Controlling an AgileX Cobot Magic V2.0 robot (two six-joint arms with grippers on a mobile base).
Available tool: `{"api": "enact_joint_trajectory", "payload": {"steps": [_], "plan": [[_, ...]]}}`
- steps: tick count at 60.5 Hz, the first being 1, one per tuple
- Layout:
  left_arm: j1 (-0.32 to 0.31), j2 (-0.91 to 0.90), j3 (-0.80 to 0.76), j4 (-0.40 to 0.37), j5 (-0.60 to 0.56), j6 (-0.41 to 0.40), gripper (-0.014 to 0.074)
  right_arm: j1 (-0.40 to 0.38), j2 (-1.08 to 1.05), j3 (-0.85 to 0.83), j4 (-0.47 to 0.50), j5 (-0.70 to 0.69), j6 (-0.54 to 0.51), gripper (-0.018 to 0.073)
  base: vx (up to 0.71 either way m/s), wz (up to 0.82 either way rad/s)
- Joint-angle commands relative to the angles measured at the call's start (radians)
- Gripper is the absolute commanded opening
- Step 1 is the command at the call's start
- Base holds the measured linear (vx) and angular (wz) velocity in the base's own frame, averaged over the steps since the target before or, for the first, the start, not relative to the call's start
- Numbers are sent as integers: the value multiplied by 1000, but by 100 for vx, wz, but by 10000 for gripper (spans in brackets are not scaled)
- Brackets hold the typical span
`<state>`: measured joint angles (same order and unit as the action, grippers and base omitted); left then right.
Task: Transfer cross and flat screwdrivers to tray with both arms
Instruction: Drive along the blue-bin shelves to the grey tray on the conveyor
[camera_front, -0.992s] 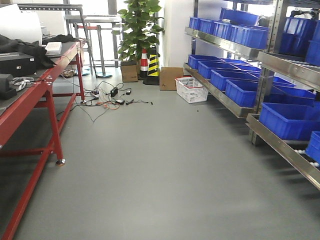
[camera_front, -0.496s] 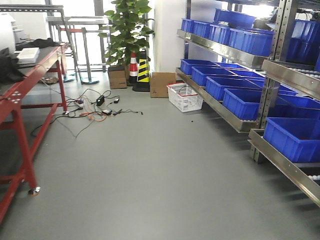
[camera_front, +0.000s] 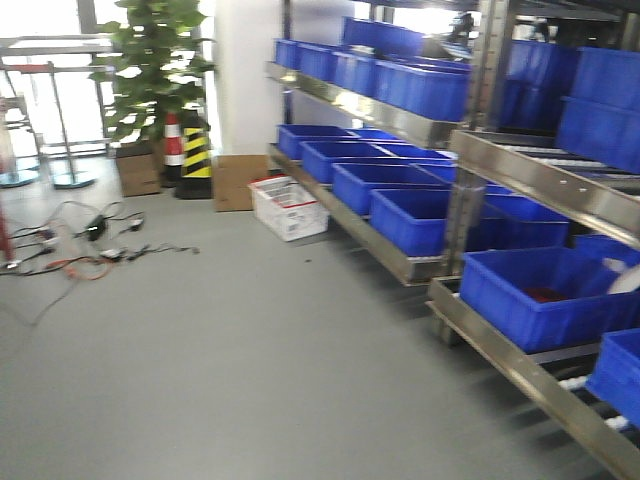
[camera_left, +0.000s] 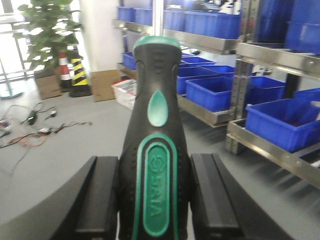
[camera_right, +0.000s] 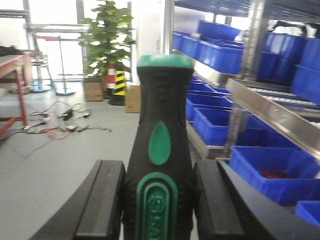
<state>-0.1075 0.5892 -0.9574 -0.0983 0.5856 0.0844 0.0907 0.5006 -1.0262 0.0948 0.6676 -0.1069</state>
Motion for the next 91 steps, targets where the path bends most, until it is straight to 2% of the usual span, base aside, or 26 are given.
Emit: {"api": "enact_joint_trajectory", "payload": {"steps": [1, 47, 91], "plan": [[-4, 3, -25, -12, -95, -1, 3, -2, 10, -29, -2, -97, -8, -8, 54, -56], [-4, 3, -25, -12, -95, -1, 3, -2, 10, -29, -2, -94, -8, -8, 47, -75], [-4, 3, -25, -12, -95, -1, 3, -2, 10, -29, -2, -94, -8, -8, 31, -61]]}}
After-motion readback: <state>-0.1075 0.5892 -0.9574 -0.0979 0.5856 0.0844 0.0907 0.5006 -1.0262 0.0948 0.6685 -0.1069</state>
